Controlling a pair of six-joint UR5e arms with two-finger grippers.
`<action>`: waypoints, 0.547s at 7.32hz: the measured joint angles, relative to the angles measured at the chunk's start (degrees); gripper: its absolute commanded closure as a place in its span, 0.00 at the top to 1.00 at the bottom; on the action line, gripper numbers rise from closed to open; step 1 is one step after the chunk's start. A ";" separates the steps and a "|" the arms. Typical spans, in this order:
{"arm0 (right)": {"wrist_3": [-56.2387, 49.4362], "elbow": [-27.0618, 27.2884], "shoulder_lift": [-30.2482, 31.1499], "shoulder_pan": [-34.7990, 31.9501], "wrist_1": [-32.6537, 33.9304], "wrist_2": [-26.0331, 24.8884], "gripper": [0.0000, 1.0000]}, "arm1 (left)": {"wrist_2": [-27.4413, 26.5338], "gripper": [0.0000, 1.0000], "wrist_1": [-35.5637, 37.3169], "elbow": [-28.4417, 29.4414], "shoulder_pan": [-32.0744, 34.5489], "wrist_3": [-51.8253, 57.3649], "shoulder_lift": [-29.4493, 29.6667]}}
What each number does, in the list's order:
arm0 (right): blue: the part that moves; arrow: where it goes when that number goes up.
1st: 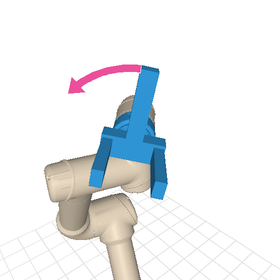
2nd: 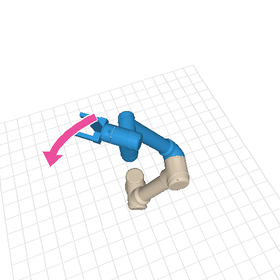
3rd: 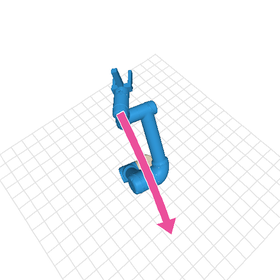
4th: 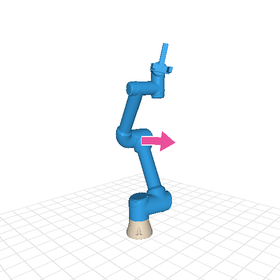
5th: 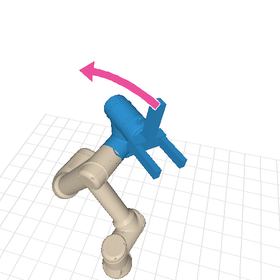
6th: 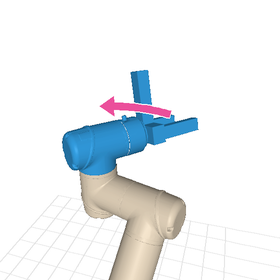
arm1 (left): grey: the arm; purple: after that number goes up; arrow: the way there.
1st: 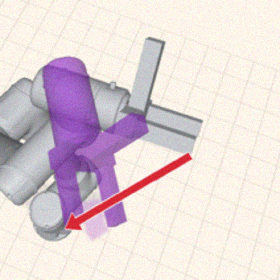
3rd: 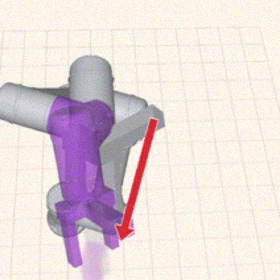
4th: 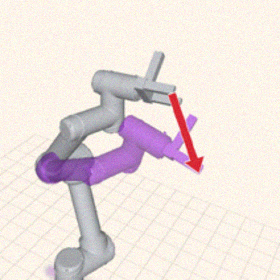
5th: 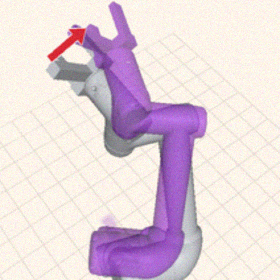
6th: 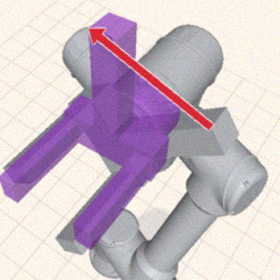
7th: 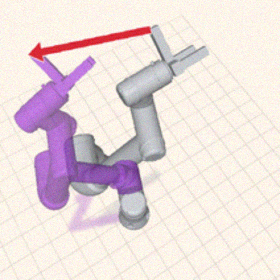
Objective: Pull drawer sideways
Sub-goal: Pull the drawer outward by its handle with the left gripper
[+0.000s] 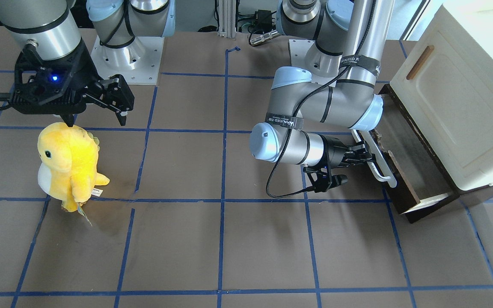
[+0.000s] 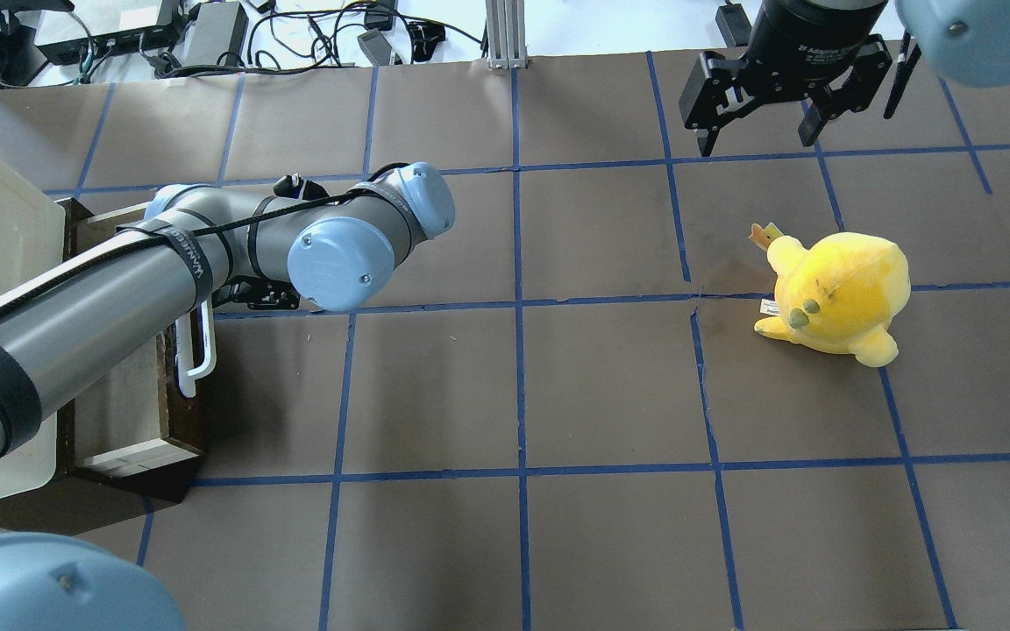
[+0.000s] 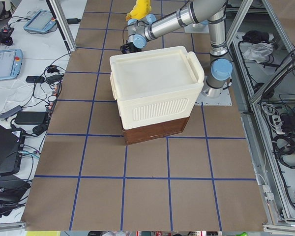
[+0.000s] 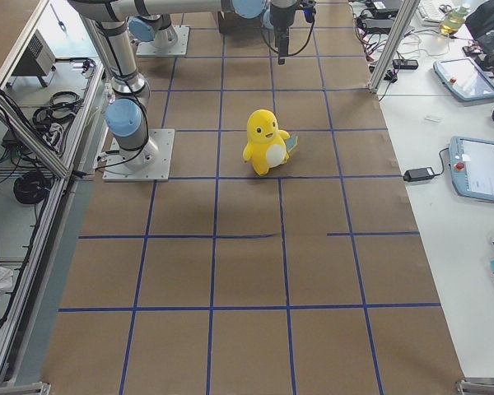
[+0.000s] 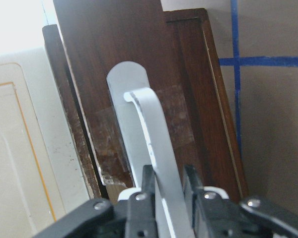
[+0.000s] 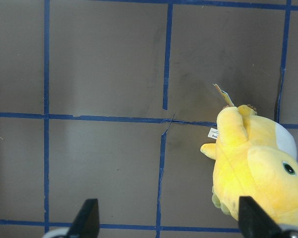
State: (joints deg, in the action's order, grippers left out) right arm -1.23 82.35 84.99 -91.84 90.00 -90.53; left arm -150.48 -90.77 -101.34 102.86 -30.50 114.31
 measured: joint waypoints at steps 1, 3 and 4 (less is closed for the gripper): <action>-0.01 0.00 0.00 0.00 0.00 0.00 1.00 | 0.17 0.30 0.06 0.00 0.06 0.00 0.03; -0.02 0.00 0.00 0.00 0.00 0.00 1.00 | 1.13 0.30 0.22 0.06 0.15 0.00 -0.05; -0.04 0.00 0.00 0.00 0.00 0.00 1.00 | 1.37 0.30 0.29 0.08 0.25 0.00 -0.09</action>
State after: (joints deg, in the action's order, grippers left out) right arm -1.27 82.35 84.99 -91.84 90.00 -90.53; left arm -149.12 -90.49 -101.27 103.11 -30.50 114.23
